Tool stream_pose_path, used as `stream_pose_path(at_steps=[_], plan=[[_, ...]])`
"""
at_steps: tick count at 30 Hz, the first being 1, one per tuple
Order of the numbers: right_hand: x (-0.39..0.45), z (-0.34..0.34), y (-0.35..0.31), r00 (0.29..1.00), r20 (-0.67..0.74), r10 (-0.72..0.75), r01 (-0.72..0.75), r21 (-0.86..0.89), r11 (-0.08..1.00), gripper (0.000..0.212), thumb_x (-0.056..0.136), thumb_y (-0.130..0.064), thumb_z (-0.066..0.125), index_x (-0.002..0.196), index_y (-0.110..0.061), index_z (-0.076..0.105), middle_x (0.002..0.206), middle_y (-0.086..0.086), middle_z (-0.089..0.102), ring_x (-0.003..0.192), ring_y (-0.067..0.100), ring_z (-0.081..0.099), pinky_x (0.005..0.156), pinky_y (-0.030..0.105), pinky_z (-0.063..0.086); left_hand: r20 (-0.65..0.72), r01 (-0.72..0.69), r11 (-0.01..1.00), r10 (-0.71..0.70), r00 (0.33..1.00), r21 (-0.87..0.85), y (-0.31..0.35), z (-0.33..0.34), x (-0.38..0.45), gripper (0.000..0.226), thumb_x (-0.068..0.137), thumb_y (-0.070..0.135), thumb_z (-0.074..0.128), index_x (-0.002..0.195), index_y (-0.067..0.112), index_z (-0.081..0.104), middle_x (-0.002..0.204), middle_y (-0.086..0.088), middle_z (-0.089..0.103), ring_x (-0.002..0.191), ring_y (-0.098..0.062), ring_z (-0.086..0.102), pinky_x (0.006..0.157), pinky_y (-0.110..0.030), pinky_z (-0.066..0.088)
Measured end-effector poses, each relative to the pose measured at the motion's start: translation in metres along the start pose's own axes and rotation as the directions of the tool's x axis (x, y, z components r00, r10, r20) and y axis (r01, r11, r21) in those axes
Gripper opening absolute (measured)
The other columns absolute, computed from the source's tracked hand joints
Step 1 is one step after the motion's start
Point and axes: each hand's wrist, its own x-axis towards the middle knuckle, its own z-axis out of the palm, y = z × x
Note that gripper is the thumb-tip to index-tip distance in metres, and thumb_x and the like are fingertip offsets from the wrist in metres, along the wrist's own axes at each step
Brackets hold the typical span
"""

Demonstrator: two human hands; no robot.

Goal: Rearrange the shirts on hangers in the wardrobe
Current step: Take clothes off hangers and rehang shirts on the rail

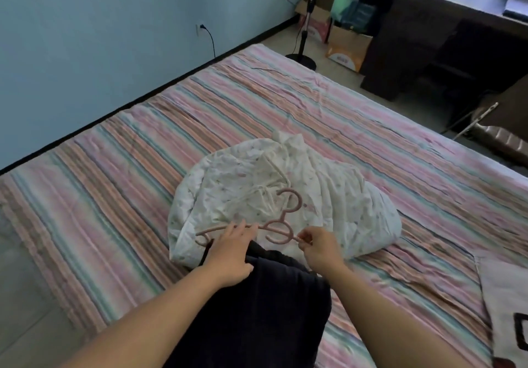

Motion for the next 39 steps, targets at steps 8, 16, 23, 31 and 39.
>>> stream_pose_path(at_steps=[8, 16, 23, 31, 39], plan=[[0.08, 0.034, 0.026, 0.998, -0.023, 0.05, -0.05, -0.014, 0.999, 0.015, 0.093, -0.008, 0.064, 0.093, -0.014, 0.077, 0.078, 0.0, 0.065, 0.068, 0.011, 0.054, 0.053, 0.017, 0.033, 0.138, 0.066, 0.998, -0.063, 0.988, -0.02, -0.02, 0.046, 0.062, 0.105, 0.085, 0.026, 0.071, 0.153, 0.046, -0.006, 0.161, 0.006, -0.025, 0.151, -0.031, -0.011, 0.115, -0.064, 0.024], [0.095, 0.05, 0.04, 0.989, -0.082, 0.12, -0.116, 0.048, 0.992, 0.021, 0.087, -0.001, 0.066, 0.086, -0.017, 0.079, 0.07, -0.009, 0.065, 0.065, 0.002, 0.055, 0.049, 0.006, 0.037, 0.196, 0.074, 0.989, -0.048, 0.979, -0.126, -0.031, 0.058, 0.089, 0.096, 0.084, 0.031, 0.07, 0.154, 0.042, 0.007, 0.165, 0.0, -0.001, 0.152, -0.024, -0.008, 0.116, -0.064, 0.007], [0.084, 0.033, 0.014, 0.992, -0.074, 0.105, -0.105, 0.005, 0.994, 0.018, 0.087, -0.012, 0.069, 0.105, -0.018, 0.072, 0.1, -0.004, 0.069, 0.09, 0.014, 0.062, 0.082, 0.03, 0.052, -0.076, 0.045, 0.959, -0.069, 0.995, -0.279, -0.019, 0.016, 0.077, 0.069, 0.077, 0.038, 0.069, 0.142, 0.041, 0.044, 0.142, 0.011, 0.052, 0.128, -0.013, 0.049, 0.101, -0.031, 0.044], [0.029, -0.012, -0.065, 0.978, 0.026, -0.205, 0.206, -0.181, 0.962, 0.026, 0.083, -0.024, 0.074, 0.108, -0.023, 0.068, 0.112, -0.006, 0.062, 0.096, 0.012, 0.057, 0.079, 0.026, 0.048, -0.213, 0.035, 0.994, -0.056, 0.975, -0.102, 0.004, -0.077, 0.027, 0.057, 0.075, 0.041, 0.069, 0.13, 0.033, 0.053, 0.124, 0.006, 0.059, 0.11, -0.016, 0.057, 0.086, -0.034, 0.05], [-0.082, -0.086, -0.182, 0.914, 0.109, -0.391, 0.405, -0.291, 0.867, 0.033, 0.082, -0.026, 0.071, 0.114, -0.024, 0.063, 0.117, -0.004, 0.057, 0.105, 0.016, 0.055, 0.082, 0.027, 0.046, -0.361, 0.01, 1.0, -0.008, 0.932, 0.004, 0.011, -0.184, -0.092, 0.061, 0.077, 0.045, 0.069, 0.133, 0.034, 0.049, 0.129, 0.007, 0.056, 0.112, -0.017, 0.056, 0.078, -0.032, 0.046]])
